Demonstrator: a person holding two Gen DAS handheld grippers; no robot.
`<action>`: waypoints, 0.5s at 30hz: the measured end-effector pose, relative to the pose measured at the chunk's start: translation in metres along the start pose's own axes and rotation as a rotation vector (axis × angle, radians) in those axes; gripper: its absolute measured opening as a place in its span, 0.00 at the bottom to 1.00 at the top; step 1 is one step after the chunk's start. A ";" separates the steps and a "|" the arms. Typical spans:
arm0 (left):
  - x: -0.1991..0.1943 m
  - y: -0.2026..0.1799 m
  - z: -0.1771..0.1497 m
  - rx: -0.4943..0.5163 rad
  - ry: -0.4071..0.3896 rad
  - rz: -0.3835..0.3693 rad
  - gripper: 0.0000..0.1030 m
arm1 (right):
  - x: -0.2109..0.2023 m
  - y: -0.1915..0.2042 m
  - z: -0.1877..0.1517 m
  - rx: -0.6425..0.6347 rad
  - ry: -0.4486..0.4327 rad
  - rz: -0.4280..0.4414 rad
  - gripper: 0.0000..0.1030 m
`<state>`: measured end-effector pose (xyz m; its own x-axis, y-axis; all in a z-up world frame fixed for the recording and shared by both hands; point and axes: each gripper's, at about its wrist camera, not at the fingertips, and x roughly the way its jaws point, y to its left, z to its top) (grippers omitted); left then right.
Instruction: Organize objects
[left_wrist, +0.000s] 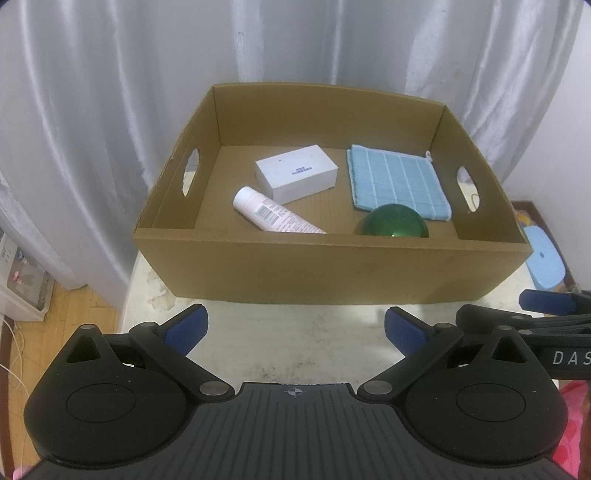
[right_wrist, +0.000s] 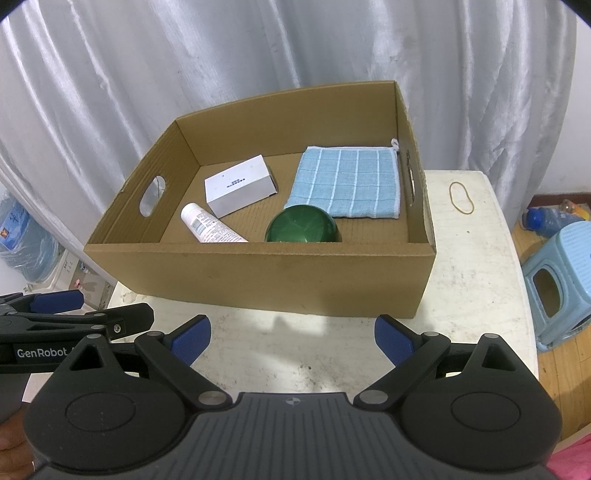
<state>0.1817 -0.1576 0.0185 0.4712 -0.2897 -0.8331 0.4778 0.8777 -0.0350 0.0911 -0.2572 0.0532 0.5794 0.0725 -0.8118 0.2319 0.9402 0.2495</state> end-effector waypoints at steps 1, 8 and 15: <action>0.000 0.000 0.000 0.000 0.000 0.000 0.99 | 0.000 0.000 0.000 0.000 0.000 0.000 0.95; 0.000 0.003 0.000 0.001 0.001 -0.001 0.99 | 0.001 0.001 0.000 0.002 0.001 0.000 0.95; 0.000 0.003 -0.001 0.001 -0.001 0.000 0.99 | 0.001 0.001 -0.001 0.001 0.001 0.000 0.95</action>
<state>0.1828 -0.1544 0.0178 0.4715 -0.2901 -0.8328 0.4785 0.8774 -0.0347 0.0915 -0.2562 0.0523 0.5785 0.0730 -0.8124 0.2328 0.9398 0.2502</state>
